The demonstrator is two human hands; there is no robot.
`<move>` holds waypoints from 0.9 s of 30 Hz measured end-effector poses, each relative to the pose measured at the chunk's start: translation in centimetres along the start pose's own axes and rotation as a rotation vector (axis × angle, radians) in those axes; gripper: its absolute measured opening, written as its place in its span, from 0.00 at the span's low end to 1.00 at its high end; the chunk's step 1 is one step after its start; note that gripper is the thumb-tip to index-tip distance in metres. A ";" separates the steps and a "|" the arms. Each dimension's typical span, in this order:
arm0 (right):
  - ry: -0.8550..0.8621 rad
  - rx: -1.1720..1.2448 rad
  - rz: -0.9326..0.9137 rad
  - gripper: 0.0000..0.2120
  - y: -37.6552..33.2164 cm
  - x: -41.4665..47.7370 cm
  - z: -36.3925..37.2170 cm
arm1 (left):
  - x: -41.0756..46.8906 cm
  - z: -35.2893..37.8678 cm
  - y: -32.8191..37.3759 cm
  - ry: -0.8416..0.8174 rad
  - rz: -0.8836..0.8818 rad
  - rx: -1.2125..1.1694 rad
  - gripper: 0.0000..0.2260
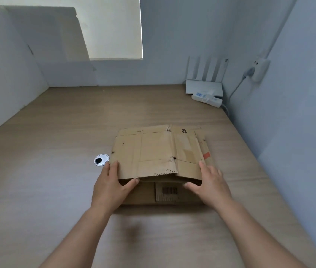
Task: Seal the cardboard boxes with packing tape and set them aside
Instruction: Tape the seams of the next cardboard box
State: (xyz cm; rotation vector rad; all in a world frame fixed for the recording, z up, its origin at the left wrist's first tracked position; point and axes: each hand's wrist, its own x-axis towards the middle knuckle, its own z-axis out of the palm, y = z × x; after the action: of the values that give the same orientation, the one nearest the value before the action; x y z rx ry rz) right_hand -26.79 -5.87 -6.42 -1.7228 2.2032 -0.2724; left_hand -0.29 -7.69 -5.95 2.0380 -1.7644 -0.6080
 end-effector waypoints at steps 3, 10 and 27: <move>0.014 0.143 -0.029 0.41 -0.2 -2.1 -2.0 | -1.8 -2.4 1.2 0.006 -0.001 -0.214 0.35; 0.256 0.209 -0.082 0.16 -0.9 -8.8 -6.9 | -8.4 -8.4 3.8 0.196 0.025 -0.465 0.35; 0.375 0.410 -0.143 0.18 0.6 -21.1 -10.0 | -20.9 -6.9 3.8 -0.079 -0.215 -0.314 0.23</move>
State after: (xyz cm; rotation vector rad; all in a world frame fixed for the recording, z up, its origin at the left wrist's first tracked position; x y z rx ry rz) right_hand -26.51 14.15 5.56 -1.6949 2.0630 -1.0792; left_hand -2.16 12.50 3.46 2.0141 -1.3935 -0.9764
